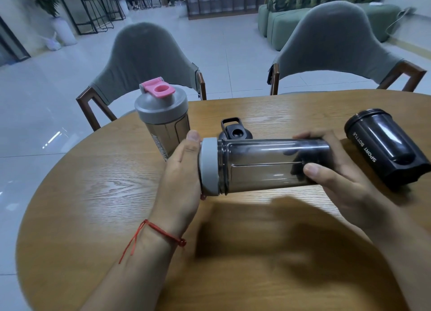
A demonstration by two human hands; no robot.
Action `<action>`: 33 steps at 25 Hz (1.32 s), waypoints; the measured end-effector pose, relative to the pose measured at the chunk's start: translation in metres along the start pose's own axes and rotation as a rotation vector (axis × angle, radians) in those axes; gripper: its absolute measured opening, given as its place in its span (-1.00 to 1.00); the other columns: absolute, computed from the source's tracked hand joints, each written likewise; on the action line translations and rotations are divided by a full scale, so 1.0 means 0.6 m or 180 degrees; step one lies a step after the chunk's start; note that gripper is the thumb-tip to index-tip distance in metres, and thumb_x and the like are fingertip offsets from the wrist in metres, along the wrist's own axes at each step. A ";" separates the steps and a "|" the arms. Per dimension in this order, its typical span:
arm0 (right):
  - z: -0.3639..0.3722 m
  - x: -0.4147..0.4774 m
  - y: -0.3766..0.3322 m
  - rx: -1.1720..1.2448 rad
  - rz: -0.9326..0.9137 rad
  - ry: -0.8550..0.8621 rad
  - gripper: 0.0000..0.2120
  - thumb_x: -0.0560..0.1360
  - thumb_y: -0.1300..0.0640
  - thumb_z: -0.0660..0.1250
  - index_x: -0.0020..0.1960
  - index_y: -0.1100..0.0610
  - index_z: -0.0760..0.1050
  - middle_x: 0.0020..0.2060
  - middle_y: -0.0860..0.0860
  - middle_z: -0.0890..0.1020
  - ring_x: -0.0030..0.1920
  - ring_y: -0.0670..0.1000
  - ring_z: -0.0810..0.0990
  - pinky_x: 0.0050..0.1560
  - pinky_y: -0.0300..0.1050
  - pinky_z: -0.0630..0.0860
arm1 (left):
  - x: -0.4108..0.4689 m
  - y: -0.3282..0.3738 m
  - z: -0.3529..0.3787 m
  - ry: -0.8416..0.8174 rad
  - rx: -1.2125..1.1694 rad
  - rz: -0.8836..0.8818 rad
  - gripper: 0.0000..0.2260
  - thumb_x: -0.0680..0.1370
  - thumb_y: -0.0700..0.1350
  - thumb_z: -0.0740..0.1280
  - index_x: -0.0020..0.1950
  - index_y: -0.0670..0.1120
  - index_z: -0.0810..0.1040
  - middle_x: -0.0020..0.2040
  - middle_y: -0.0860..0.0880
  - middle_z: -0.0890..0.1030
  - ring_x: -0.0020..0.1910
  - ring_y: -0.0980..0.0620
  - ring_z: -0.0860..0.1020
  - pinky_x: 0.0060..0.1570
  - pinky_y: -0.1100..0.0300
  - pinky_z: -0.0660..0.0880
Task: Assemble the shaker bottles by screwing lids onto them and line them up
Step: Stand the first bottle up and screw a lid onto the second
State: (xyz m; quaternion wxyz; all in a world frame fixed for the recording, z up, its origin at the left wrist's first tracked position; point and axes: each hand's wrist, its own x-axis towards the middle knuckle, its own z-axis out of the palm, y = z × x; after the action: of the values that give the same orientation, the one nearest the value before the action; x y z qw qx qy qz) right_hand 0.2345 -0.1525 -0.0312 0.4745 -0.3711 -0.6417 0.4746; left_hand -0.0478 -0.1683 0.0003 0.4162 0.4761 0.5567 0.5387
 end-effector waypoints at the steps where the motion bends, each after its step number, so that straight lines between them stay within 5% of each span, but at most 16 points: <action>1: 0.000 0.001 0.001 0.0050 0.0003 0.0023 -0.57 0.50 0.01 0.40 0.36 -0.14 0.51 0.17 0.19 0.67 0.07 0.33 0.59 0.14 0.18 0.50 | 0.000 0.001 0.000 -0.0010 -0.0013 -0.0011 -0.43 0.80 0.19 0.09 0.16 -0.25 0.67 -0.23 -0.33 0.60 -0.35 -0.08 0.57 -0.56 0.23 0.38; 3: 0.001 0.002 0.003 0.0124 0.0009 0.0040 -0.61 0.53 0.09 0.36 0.34 -0.14 0.53 0.22 0.15 0.68 0.06 0.23 0.60 0.14 0.16 0.50 | 0.000 0.002 0.000 0.0003 0.0008 -0.0021 -0.43 0.80 0.20 0.09 0.17 -0.25 0.66 -0.17 -0.45 0.60 -0.32 -0.12 0.57 -0.56 0.21 0.39; 6: 0.002 0.001 0.003 0.0179 0.0055 0.0050 -0.61 0.55 0.14 0.31 0.34 -0.13 0.54 0.24 0.18 0.67 0.06 0.22 0.60 0.12 0.15 0.51 | 0.002 -0.001 0.001 0.0036 0.0011 -0.0016 -0.43 0.80 0.20 0.09 0.16 -0.24 0.66 -0.20 -0.27 0.62 -0.32 -0.12 0.56 -0.57 0.22 0.37; 12: 0.008 0.004 -0.005 0.0312 0.0185 0.0074 -0.63 0.51 -0.04 0.40 0.31 -0.13 0.55 0.14 0.43 0.54 0.00 0.21 0.57 0.01 0.10 0.50 | 0.001 -0.004 0.003 0.0069 -0.0028 0.0033 -0.42 0.80 0.20 0.10 0.17 -0.28 0.65 -0.21 -0.26 0.60 -0.35 -0.09 0.55 -0.56 0.23 0.37; 16: 0.011 0.010 0.000 0.0517 0.0309 0.0119 -0.68 0.51 -0.07 0.45 0.25 -0.10 0.58 0.05 0.33 0.62 -0.09 0.21 0.52 -0.11 0.05 0.49 | -0.006 -0.001 0.004 0.0055 -0.0118 0.0271 -0.45 0.79 0.18 0.11 0.18 -0.26 0.65 -0.23 -0.20 0.60 -0.38 0.00 0.57 -0.57 0.26 0.40; 21: 0.022 0.016 0.002 0.0485 0.0496 0.0249 -0.05 0.35 -0.46 0.53 0.29 0.34 0.46 0.00 0.31 0.65 -0.25 0.10 0.57 -0.29 -0.08 0.49 | -0.003 -0.010 0.001 0.0066 -0.0003 0.0653 -0.51 0.79 0.24 0.13 0.20 -0.12 0.65 -0.10 -0.19 0.66 -0.22 0.00 0.61 -0.44 0.21 0.49; 24: 0.018 0.013 -0.003 0.0335 0.0655 0.0199 -0.16 0.38 -0.50 0.46 0.23 0.24 0.53 -0.10 0.26 0.68 -0.33 0.07 0.57 -0.42 -0.15 0.46 | -0.001 -0.016 -0.003 0.0068 0.0337 0.0911 -0.59 0.76 0.23 0.10 0.17 0.02 0.65 -0.05 -0.05 0.71 -0.14 -0.04 0.67 -0.33 0.05 0.54; 28: 0.012 0.010 -0.010 0.0205 0.0816 0.0170 -0.33 0.51 -0.48 0.30 0.16 0.13 0.64 -0.08 0.55 0.50 -0.38 0.02 0.52 -0.49 -0.22 0.40 | -0.005 -0.019 -0.005 -0.0051 0.0500 0.1278 -0.58 0.75 0.24 0.10 0.23 0.02 0.63 0.02 -0.05 0.71 -0.04 -0.13 0.70 -0.21 -0.11 0.62; 33: 0.013 0.016 -0.010 0.0235 0.0442 0.0205 -0.34 0.51 -0.28 0.38 0.23 0.32 0.50 -0.10 0.30 0.62 -0.29 0.05 0.52 -0.39 -0.20 0.44 | 0.002 -0.008 -0.008 -0.0074 0.0104 0.0645 -0.47 0.75 0.20 0.08 0.18 -0.19 0.66 -0.07 -0.35 0.67 -0.26 -0.10 0.65 -0.44 0.00 0.50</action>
State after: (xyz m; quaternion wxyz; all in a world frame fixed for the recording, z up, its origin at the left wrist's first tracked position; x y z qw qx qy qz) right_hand 0.2242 -0.1475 -0.0240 0.4743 -0.4120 -0.5809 0.5175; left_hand -0.0532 -0.1682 -0.0041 0.3582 0.5429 0.5095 0.5633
